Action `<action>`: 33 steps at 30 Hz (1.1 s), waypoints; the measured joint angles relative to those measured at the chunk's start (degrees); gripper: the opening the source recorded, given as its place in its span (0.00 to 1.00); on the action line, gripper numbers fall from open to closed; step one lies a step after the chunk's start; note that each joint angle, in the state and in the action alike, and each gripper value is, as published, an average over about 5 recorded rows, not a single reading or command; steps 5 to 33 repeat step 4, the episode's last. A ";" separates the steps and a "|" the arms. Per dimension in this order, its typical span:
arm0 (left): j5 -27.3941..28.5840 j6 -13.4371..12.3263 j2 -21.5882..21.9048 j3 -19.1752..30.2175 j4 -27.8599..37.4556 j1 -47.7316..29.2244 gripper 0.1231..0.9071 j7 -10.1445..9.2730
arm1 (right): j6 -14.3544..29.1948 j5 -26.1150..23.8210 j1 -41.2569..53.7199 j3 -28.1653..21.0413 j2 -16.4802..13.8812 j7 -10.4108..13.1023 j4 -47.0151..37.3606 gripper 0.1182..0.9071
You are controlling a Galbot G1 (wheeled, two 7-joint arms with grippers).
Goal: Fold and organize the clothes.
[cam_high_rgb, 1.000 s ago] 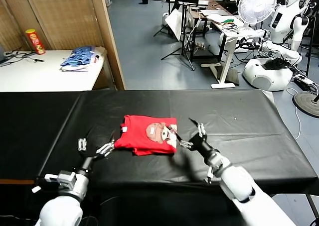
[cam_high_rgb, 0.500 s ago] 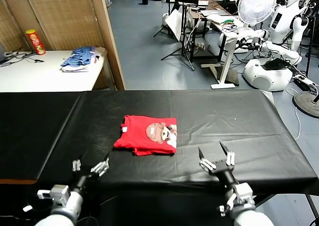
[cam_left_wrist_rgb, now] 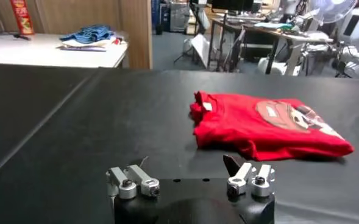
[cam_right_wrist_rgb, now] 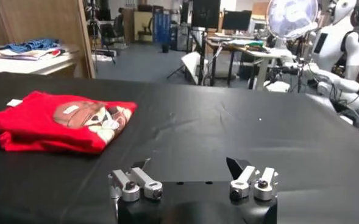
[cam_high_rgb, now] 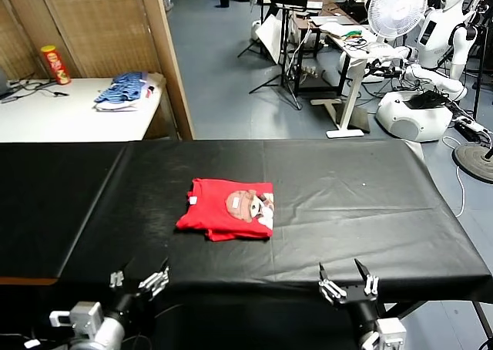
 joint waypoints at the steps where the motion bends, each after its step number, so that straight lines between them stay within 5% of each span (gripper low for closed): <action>1: 0.02 0.06 -0.03 -0.02 -0.08 0.06 0.86 0.04 | 0.00 0.01 -0.14 0.02 0.01 0.00 0.07 0.86; 33: 0.08 0.19 -0.10 -0.08 -0.17 0.16 0.86 0.12 | 0.01 0.01 -0.37 0.04 0.03 0.00 0.18 0.86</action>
